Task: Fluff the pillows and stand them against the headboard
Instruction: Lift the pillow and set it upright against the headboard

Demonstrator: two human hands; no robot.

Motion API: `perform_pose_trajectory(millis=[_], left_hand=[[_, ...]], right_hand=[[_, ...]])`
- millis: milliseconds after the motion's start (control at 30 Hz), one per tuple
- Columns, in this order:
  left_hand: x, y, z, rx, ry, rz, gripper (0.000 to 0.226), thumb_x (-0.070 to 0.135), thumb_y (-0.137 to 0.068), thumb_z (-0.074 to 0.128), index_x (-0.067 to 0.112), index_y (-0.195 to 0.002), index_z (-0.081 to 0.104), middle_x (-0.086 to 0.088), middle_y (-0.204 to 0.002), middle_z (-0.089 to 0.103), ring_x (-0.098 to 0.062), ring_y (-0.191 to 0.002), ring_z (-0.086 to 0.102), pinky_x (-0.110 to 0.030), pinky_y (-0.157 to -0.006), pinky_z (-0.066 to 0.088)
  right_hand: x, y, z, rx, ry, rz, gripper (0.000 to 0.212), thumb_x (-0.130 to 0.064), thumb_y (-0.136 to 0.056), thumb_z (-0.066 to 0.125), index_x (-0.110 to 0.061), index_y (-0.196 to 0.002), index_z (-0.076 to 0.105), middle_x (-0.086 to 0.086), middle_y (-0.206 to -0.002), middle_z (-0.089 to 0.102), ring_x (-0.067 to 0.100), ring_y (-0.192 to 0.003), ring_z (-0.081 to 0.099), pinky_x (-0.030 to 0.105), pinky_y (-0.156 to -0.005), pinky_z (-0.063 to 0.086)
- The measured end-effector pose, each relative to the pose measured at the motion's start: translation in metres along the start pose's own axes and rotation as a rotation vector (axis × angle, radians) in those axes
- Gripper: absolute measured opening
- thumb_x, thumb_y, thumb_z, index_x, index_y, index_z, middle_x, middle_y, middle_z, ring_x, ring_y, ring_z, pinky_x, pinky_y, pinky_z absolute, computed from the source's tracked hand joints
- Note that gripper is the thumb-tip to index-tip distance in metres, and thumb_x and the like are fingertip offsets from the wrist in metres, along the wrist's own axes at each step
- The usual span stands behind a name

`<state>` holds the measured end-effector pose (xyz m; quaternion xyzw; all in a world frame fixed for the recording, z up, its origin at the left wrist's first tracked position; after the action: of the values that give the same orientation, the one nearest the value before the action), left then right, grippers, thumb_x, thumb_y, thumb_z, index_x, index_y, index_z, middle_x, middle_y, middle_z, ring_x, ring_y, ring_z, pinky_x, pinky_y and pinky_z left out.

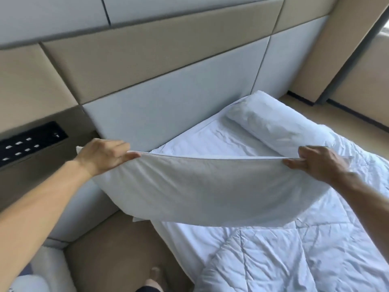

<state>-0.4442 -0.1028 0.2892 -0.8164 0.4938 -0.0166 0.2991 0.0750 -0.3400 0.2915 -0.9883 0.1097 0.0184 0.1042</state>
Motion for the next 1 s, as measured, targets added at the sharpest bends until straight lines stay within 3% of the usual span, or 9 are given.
perform_pose_trajectory(millis=[100, 267, 467, 600, 733, 900, 1000], left_hand=[[-0.019, 0.012, -0.018, 0.008, -0.031, -0.053, 0.054, 0.051, -0.094, 0.052, 0.013, -0.057, 0.041, -0.005, -0.05, 0.039, -0.029, -0.039, 0.045, -0.033, -0.033, 0.039], [-0.051, 0.028, -0.028, 0.004, -0.056, -0.099, 0.054, 0.05, -0.091, 0.056, 0.012, -0.056, 0.037, -0.005, -0.05, 0.034, -0.028, -0.037, 0.039, -0.029, -0.032, 0.035], [-0.088, 0.036, -0.015, -0.031, -0.034, -0.2, 0.057, 0.051, -0.09, 0.053, 0.009, -0.055, 0.038, -0.004, -0.049, 0.034, -0.027, -0.036, 0.037, -0.023, -0.036, 0.029], [-0.103, 0.037, 0.01, -0.086, 0.012, -0.318, 0.06, 0.056, -0.091, 0.047, 0.008, -0.057, 0.039, -0.003, -0.051, 0.033, -0.029, -0.039, 0.04, -0.027, -0.035, 0.034], [-0.117, 0.032, 0.043, -0.126, 0.051, -0.416, 0.06, 0.06, -0.091, 0.045, 0.01, -0.06, 0.033, 0.004, -0.055, 0.025, -0.03, -0.042, 0.04, -0.03, -0.037, 0.037], [-0.128, 0.027, 0.094, -0.159, 0.066, -0.507, 0.063, 0.061, -0.093, 0.039, 0.009, -0.059, 0.035, 0.0, -0.053, 0.027, -0.029, -0.041, 0.039, -0.028, -0.039, 0.032], [-0.135, 0.026, 0.127, -0.2, 0.043, -0.542, 0.064, 0.063, -0.094, 0.036, 0.009, -0.06, 0.037, -0.003, -0.052, 0.033, -0.03, -0.041, 0.042, -0.027, -0.04, 0.028]], right_hand=[[-0.014, -0.036, -0.006, 0.002, -0.001, 0.008, 0.076, -0.099, -0.064, 0.03, -0.023, -0.056, 0.031, -0.008, -0.051, 0.044, 0.024, -0.052, 0.048, 0.032, -0.052, 0.042], [-0.048, -0.091, -0.01, 0.008, -0.001, -0.091, 0.088, -0.099, -0.062, 0.03, -0.012, -0.058, 0.039, -0.006, -0.049, 0.041, 0.024, -0.048, 0.045, 0.033, -0.048, 0.039], [-0.076, -0.151, -0.004, -0.011, 0.084, -0.105, 0.074, -0.089, -0.065, 0.049, -0.017, -0.057, 0.037, -0.008, -0.05, 0.045, 0.021, -0.05, 0.045, 0.031, -0.053, 0.032], [-0.082, -0.19, 0.01, -0.077, 0.164, -0.104, 0.06, -0.067, -0.074, 0.066, -0.018, -0.057, 0.035, -0.006, -0.053, 0.048, 0.024, -0.053, 0.044, 0.034, -0.054, 0.036], [-0.082, -0.244, 0.03, -0.161, 0.164, -0.038, 0.058, -0.071, -0.079, 0.059, -0.018, -0.061, 0.044, -0.005, -0.059, 0.053, 0.014, -0.056, 0.044, 0.036, -0.061, 0.034], [-0.088, -0.32, 0.06, -0.24, 0.18, -0.114, 0.068, -0.087, -0.065, 0.04, -0.019, -0.061, 0.041, -0.003, -0.061, 0.052, 0.024, -0.064, 0.046, 0.037, -0.068, 0.034], [-0.094, -0.369, 0.085, -0.317, 0.195, -0.117, 0.063, -0.082, -0.077, 0.046, -0.02, -0.068, 0.049, -0.002, -0.075, 0.06, 0.026, -0.083, 0.055, 0.048, -0.076, 0.034]])
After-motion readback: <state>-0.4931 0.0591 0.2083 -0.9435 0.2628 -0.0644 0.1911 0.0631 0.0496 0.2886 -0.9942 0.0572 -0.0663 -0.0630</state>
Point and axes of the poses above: each hand's wrist, its own y-axis away from the middle knuckle, its own z-axis out of the palm, x = y × z, the point moved 4 cm from there along -y, towards the middle knuckle
